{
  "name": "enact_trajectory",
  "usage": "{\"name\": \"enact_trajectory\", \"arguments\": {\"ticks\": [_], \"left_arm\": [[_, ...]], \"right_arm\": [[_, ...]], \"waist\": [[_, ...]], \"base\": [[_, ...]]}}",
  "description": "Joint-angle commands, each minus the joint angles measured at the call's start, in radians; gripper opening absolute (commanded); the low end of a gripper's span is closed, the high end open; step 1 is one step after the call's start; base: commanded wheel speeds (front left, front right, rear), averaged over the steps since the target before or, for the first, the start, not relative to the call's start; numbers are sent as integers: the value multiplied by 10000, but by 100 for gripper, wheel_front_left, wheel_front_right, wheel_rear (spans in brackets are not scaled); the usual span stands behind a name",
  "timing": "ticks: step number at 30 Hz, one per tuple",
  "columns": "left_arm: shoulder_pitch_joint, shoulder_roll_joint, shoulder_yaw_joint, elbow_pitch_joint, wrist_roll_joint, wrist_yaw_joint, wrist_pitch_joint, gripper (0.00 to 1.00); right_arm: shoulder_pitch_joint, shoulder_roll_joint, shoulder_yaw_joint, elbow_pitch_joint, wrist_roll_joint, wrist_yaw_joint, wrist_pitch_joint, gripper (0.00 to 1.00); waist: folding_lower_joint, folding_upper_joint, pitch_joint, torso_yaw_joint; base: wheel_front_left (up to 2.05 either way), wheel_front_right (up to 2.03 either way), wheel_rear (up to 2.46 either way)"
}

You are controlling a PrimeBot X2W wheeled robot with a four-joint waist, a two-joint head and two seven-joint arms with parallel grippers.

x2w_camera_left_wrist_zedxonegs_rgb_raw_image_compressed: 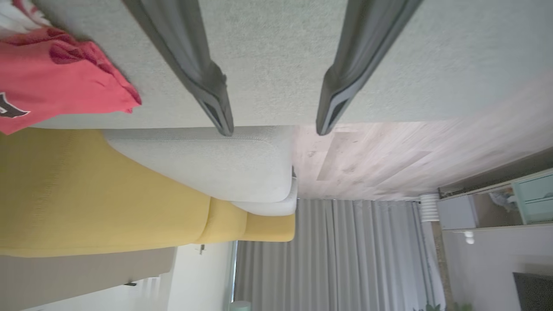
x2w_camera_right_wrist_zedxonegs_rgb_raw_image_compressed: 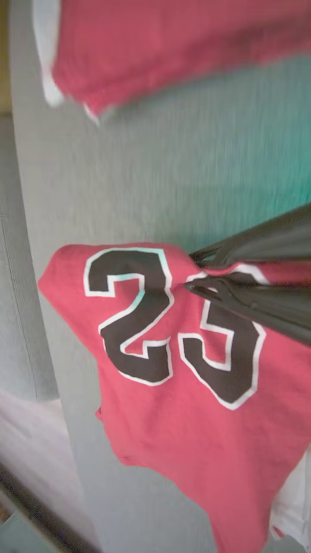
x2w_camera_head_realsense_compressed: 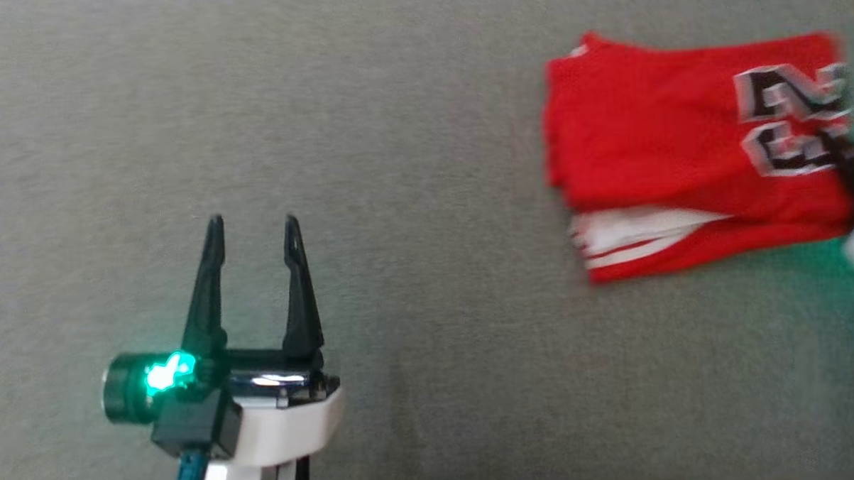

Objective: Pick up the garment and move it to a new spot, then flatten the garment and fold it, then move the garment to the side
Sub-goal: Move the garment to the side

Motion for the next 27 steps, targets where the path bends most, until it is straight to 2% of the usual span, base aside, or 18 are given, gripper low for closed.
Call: {"name": "enact_trajectory", "arguments": {"ticks": [1, 7, 13, 14, 15, 19, 22, 23, 27], "left_arm": [[-338, -30, 380, -393, 185, -56, -49, 100], [-925, -30, 629, -488, 450, -344, -49, 100], [-1313, -30, 754, -451, 634, -620, -49, 100], [-1345, -30, 770, -439, 647, -644, -49, 100], [-1369, -30, 779, -421, 652, -667, -49, 100], [-1360, -30, 798, -280, 597, -737, -49, 100], [-1243, -30, 803, -162, 490, -736, -49, 100], [-1243, -30, 803, -162, 490, -736, -49, 100], [-965, -30, 775, -102, 288, -758, -49, 100]], "right_arm": [[-176, -722, -263, -436, -174, 65, 114, 0], [-308, -2189, -1634, -927, -718, 65, 505, 0], [-589, -3041, -2626, -883, -1271, 65, 692, 0], [-662, -3111, -2807, -864, -1472, 65, 599, 24], [-767, -3076, -3066, -782, -1722, 65, 448, 100], [-917, -2449, -3434, -872, -2814, 65, -191, 100], [-853, -1523, -3382, -1212, -3783, 65, -854, 100], [-853, -1523, -3382, -1212, -3783, 65, -854, 100], [-272, 248, -2839, -1622, -4163, 65, -1525, 100]], "waist": [[-1, 0, 639, -634], [-1, 0, 1387, -1288], [-1, 0, 1789, -1535], [-1, 0, 1807, -1551], [-1, 0, 1809, -1558], [-1, 0, 1591, -1536], [-1, 0, 1221, -1449], [-1, 0, 1221, -1449], [-1, 0, 534, -1278]], "base": [[0, 0, 0], [0, 0, 0], [0, 0, 0], [0, 0, 0], [0, 0, 0], [0, 0, 0], [0, 0, 0], [0, 0, 0], [0, 0, 0]]}}
